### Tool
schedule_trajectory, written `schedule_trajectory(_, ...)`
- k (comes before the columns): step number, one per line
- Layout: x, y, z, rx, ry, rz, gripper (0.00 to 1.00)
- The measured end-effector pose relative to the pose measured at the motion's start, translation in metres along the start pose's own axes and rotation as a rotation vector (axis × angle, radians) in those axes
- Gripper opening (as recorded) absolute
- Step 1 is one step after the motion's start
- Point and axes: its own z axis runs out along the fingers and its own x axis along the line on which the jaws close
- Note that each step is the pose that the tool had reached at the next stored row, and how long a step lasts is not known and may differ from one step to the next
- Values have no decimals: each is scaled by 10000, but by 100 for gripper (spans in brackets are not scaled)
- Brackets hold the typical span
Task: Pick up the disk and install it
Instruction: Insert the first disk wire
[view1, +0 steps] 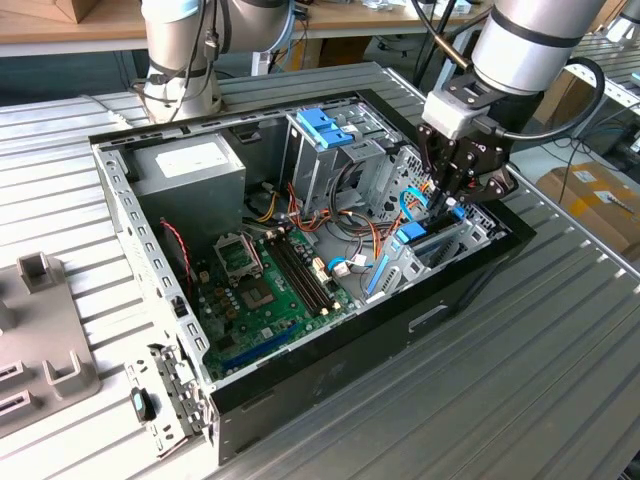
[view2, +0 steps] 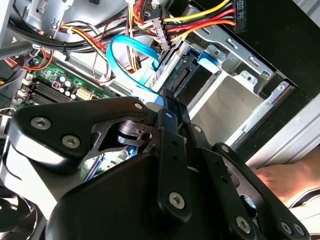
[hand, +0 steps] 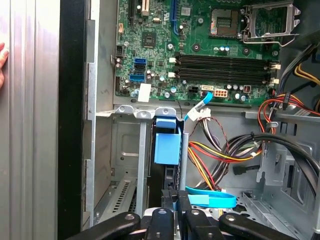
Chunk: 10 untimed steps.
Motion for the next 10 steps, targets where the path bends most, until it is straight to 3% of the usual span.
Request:
schedule_trajectory(6,0,1,12,1,-18,2,16)
schedule_trajectory(7,0,1,12,4,-50,4,16)
schedule_trajectory(8,-1,1,12,9,-122,9,16)
schedule_trajectory(10,0,1,12,8,-129,10,16)
